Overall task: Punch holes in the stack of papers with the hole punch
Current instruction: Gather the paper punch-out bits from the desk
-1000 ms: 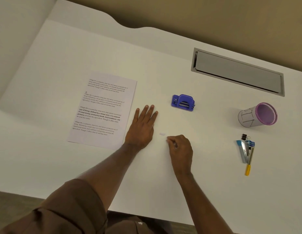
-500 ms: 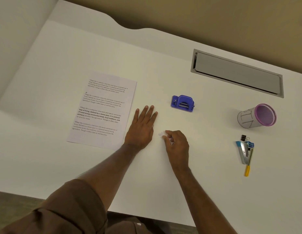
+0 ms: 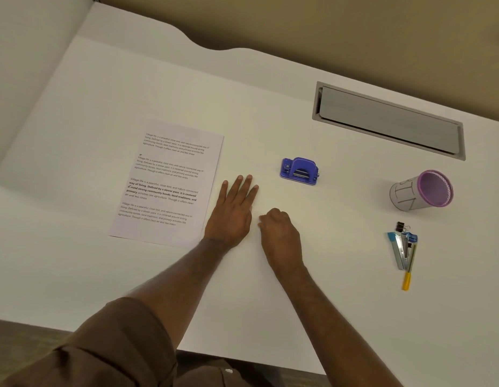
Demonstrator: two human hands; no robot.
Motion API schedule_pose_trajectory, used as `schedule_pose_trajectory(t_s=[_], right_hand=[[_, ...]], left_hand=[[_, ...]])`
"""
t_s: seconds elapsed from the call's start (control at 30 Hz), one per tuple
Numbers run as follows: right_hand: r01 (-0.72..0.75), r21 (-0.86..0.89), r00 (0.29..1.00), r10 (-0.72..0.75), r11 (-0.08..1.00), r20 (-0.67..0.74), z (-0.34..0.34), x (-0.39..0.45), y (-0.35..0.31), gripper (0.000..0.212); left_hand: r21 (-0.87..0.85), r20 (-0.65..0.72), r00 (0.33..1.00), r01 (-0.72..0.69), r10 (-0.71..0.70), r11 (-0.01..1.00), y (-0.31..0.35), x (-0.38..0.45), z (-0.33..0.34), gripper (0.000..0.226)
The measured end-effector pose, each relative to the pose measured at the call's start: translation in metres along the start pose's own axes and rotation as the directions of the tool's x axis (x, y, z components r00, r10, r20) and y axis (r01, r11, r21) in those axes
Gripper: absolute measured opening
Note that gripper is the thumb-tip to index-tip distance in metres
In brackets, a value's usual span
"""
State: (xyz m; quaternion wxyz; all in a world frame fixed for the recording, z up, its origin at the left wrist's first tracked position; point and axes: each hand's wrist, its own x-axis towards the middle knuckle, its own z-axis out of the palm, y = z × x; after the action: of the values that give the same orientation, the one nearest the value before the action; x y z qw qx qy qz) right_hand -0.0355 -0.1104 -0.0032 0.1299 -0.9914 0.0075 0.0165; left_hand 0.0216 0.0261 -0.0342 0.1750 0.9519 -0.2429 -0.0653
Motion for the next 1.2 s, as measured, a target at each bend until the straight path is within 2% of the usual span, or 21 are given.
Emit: schedule_pose_trajectory(t_s=[0.1, 0.23, 0.5, 0.6, 0.67, 0.73, 0.77, 0.8, 0.83, 0.87, 0.9, 0.93, 1.0, 1.07, 1.13, 1.2], right_hand=[[0.016, -0.055, 0.998, -0.012, 0.998, 0.068, -0.001, -0.002, -0.001, 0.024], [0.035, -0.111, 0.995, -0.024, 0.993, 0.094, -0.002, -0.004, -0.002, 0.028], [0.012, -0.124, 0.999, -0.006, 0.992, 0.049, -0.004, 0.000, -0.007, 0.025], [-0.066, -0.043, 0.994, 0.069, 0.997, 0.080, -0.001, 0.007, -0.005, 0.007], [-0.248, 0.157, 0.967, 0.236, 0.956, 0.094, -0.004, 0.012, -0.003, 0.008], [-0.463, 0.450, 0.879, 0.459, 0.764, 0.125, -0.014, 0.017, 0.004, 0.010], [-0.540, 0.600, 0.814, 0.547, 0.591, 0.194, -0.019, 0.020, 0.009, 0.012], [-0.585, 0.736, 0.737, 0.603, 0.341, 0.306, -0.024, 0.021, 0.015, 0.013], [-0.579, 0.814, 0.661, 0.604, 0.035, 0.445, -0.031, 0.021, 0.022, 0.013], [-0.532, 0.810, 0.604, 0.559, -0.247, 0.568, -0.039, 0.020, 0.028, 0.012], [-0.470, 0.761, 0.567, 0.507, -0.448, 0.649, -0.047, 0.020, 0.035, 0.011], [-0.408, 0.711, 0.550, 0.468, -0.572, 0.692, -0.054, 0.018, 0.044, 0.011], [-0.318, 0.678, 0.554, 0.450, -0.663, 0.700, -0.071, 0.018, 0.063, 0.008], [-0.271, 0.730, 0.574, 0.504, -0.627, 0.646, -0.090, 0.019, 0.086, 0.006], [-0.250, 0.840, 0.606, 0.598, -0.482, 0.524, -0.113, 0.022, 0.114, 0.010], [-0.211, 0.941, 0.639, 0.691, -0.266, 0.339, -0.140, 0.027, 0.144, 0.024]], left_hand=[[0.009, 0.020, 1.000, 0.010, -0.010, 1.000, 0.001, 0.000, -0.001, 0.059], [-0.008, 0.012, 1.000, 0.004, -0.004, 1.000, 0.002, 0.000, -0.002, 0.059], [-0.019, -0.010, 1.000, -0.011, 0.011, 1.000, 0.002, -0.001, -0.002, 0.058], [-0.021, -0.009, 1.000, -0.015, 0.015, 1.000, 0.002, -0.001, -0.002, 0.057], [-0.020, -0.010, 1.000, -0.019, 0.018, 1.000, 0.002, -0.001, -0.002, 0.055], [-0.017, -0.015, 1.000, -0.018, 0.018, 1.000, 0.003, -0.001, -0.002, 0.054], [-0.019, -0.018, 1.000, -0.015, 0.014, 1.000, 0.003, -0.002, -0.002, 0.054], [-0.022, -0.021, 1.000, -0.014, 0.013, 1.000, 0.003, -0.001, -0.002, 0.054], [-0.025, -0.024, 1.000, -0.013, 0.013, 1.000, 0.004, -0.001, -0.002, 0.053], [-0.026, -0.027, 1.000, -0.010, 0.009, 1.000, 0.004, 0.000, -0.002, 0.053], [-0.025, -0.032, 0.999, -0.008, 0.008, 1.000, 0.004, 0.000, -0.002, 0.053], [-0.023, -0.038, 0.999, -0.010, 0.009, 1.000, 0.005, 0.001, -0.001, 0.053], [-0.023, -0.058, 0.998, -0.021, 0.020, 1.000, 0.005, 0.001, 0.001, 0.054], [-0.014, -0.063, 0.998, -0.025, 0.024, 1.000, 0.004, 0.002, 0.003, 0.055], [-0.005, -0.066, 0.998, -0.023, 0.022, 1.000, 0.002, 0.002, 0.006, 0.057], [-0.006, -0.078, 0.997, -0.028, 0.027, 1.000, 0.000, 0.002, 0.010, 0.058]])
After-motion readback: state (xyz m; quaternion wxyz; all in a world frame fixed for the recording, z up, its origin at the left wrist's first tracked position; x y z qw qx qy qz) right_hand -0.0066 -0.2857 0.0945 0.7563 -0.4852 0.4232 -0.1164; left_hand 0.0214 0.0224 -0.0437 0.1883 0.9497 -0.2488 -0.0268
